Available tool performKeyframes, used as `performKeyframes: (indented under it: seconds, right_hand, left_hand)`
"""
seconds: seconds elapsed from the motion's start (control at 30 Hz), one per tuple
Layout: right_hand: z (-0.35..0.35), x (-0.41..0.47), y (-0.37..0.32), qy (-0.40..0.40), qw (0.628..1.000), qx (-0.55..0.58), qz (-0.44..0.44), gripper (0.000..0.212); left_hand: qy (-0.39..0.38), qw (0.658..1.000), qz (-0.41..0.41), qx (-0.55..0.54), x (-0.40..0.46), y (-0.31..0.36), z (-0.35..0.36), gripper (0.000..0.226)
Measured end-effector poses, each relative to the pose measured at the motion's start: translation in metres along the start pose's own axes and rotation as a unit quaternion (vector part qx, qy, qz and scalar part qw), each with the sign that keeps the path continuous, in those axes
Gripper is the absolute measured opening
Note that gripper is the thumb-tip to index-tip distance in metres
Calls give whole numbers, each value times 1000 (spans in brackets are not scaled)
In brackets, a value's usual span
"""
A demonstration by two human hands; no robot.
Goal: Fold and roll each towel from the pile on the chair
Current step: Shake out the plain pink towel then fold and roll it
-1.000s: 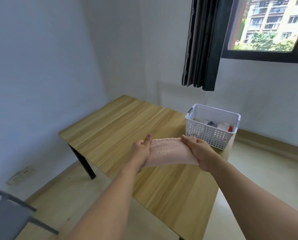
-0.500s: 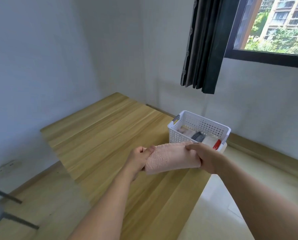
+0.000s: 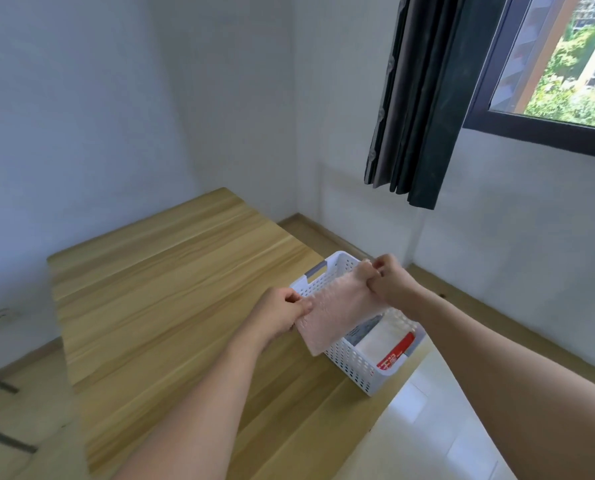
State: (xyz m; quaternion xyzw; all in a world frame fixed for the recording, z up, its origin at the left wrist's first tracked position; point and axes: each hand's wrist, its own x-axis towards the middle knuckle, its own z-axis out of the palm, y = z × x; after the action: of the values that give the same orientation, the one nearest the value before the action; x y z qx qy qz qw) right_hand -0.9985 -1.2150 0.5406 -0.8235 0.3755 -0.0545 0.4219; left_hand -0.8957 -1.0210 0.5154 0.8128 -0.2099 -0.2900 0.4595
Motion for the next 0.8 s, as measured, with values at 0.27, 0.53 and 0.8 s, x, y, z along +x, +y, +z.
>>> performKeyframes:
  seconds: [0.27, 0.53, 0.8]
  right_hand:
    - [-17, 94, 33, -9, 983, -176, -60, 26]
    - [21, 169, 99, -165, 926, -319, -116, 40]
    - [50, 193, 124, -201, 905, -369, -62, 42]
  left_hand:
    - [26, 940, 5, 339, 99, 18, 66, 19]
    - [-82, 848, -107, 512, 174, -8, 121, 20]
    - [-148, 788, -193, 566, 202, -22, 155, 31]
